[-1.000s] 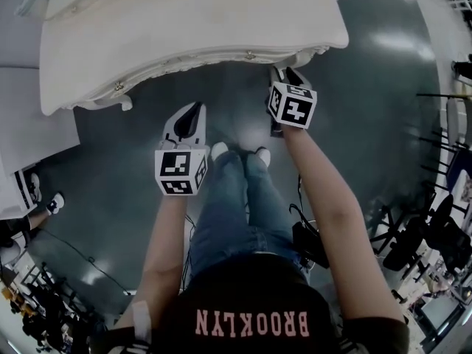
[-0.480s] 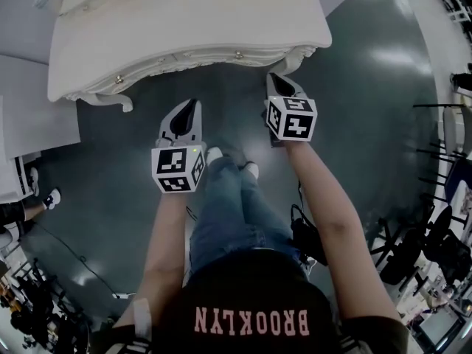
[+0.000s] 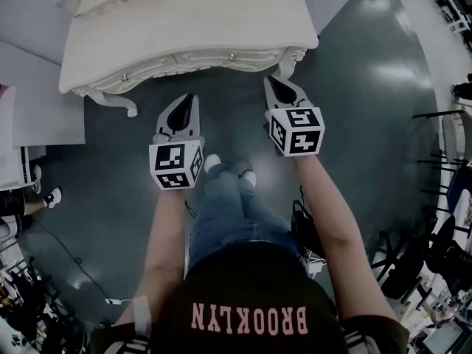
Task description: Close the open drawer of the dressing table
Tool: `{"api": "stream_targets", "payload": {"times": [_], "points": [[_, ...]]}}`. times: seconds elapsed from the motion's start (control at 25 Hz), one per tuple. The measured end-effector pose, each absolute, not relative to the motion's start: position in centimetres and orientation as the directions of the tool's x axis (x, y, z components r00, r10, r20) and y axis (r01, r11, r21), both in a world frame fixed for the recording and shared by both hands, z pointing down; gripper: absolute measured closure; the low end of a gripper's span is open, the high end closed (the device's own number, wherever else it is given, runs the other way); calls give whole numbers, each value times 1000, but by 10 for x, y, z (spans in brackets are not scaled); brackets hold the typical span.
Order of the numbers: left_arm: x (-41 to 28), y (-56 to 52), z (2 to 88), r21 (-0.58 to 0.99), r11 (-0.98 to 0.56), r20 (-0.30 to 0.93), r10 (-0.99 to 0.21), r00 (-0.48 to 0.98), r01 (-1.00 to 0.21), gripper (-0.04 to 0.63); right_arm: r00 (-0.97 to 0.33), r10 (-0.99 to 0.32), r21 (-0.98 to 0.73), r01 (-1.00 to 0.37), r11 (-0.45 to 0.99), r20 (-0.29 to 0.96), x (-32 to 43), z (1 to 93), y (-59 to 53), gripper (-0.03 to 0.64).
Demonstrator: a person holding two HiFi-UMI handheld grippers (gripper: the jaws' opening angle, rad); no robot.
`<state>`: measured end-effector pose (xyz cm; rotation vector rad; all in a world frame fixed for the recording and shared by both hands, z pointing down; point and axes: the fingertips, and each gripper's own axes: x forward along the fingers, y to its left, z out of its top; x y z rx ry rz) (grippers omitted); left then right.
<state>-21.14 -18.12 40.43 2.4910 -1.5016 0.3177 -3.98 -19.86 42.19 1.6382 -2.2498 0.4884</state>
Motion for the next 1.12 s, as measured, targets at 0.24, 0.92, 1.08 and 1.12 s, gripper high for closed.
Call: {"api": "stream_targets", "payload": {"times": [0.24, 0.92, 1.08, 1.12], "points": [[-198, -169, 365, 8, -437, 210, -879, 429, -900, 584, -338, -875, 10, -931, 364, 345, -40, 361, -169, 618], [-182, -141, 276, -80, -445, 53, -896, 442, -892, 585, -314, -930, 62, -942, 330, 191, -12, 271, -116, 620], [-178, -136, 262, -65, -446, 40, -895, 444, -893, 585, -298, -941, 45, -950, 309, 161, -5, 258, -107, 620], [-176, -135, 259, -60, -450, 36, -893, 448, -891, 586, -292, -945, 39, -953, 301, 150, -3, 255, -105, 620]]}}
